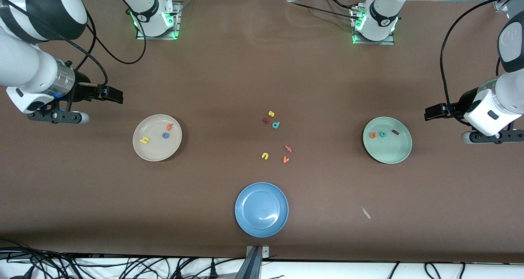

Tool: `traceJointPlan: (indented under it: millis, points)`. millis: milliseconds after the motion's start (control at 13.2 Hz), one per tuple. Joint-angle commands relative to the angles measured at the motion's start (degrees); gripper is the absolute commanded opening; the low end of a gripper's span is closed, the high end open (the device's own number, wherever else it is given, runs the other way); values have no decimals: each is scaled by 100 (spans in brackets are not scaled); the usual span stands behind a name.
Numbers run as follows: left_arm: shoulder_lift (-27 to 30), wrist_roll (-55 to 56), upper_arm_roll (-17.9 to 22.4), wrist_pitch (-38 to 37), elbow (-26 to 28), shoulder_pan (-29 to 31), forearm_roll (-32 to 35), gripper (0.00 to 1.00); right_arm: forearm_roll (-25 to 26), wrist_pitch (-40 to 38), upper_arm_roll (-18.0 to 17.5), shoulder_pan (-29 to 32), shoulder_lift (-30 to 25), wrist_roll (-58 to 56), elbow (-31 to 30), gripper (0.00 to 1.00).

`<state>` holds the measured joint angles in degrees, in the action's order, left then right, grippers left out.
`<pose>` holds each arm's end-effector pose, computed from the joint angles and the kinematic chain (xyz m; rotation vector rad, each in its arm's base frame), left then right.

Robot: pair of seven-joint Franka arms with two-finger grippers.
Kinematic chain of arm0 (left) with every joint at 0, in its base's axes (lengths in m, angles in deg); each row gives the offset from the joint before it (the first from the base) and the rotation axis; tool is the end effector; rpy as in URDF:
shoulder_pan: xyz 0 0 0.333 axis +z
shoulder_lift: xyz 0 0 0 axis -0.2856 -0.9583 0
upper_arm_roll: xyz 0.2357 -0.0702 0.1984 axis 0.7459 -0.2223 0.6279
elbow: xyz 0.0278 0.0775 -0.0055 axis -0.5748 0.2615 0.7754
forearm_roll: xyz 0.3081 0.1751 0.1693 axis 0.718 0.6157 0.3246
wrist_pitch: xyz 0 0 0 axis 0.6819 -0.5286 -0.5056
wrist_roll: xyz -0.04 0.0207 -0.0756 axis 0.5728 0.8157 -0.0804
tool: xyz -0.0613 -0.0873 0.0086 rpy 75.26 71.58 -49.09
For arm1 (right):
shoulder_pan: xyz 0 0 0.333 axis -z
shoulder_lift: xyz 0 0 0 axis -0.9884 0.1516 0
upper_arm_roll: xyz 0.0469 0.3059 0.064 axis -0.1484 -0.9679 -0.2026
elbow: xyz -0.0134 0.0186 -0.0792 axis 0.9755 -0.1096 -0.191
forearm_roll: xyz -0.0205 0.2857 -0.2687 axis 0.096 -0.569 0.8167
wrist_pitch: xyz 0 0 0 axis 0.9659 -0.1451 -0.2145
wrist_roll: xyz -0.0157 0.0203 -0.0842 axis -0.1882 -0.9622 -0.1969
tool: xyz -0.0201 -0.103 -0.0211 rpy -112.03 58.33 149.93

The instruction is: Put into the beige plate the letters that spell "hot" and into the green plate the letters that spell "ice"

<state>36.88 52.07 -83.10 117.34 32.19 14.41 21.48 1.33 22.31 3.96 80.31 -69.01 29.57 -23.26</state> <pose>0.6191 -0.0072 0.5181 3.1214 0.0975 -0.2591 0.5870 0.0825 0.5207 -3.1181 0.1170 0.2807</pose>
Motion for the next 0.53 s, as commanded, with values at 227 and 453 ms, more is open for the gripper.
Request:
traceJointPlan:
  millis: [227, 453]
  points:
    - [17, -146, 43, 11, 28, -19, -145, 100, 56, -25, 8, -35, -8, 13, 34, 100]
    - [17, -146, 43, 11, 28, -19, -145, 100, 56, -42, 17, -26, -8, 4, 34, 100]
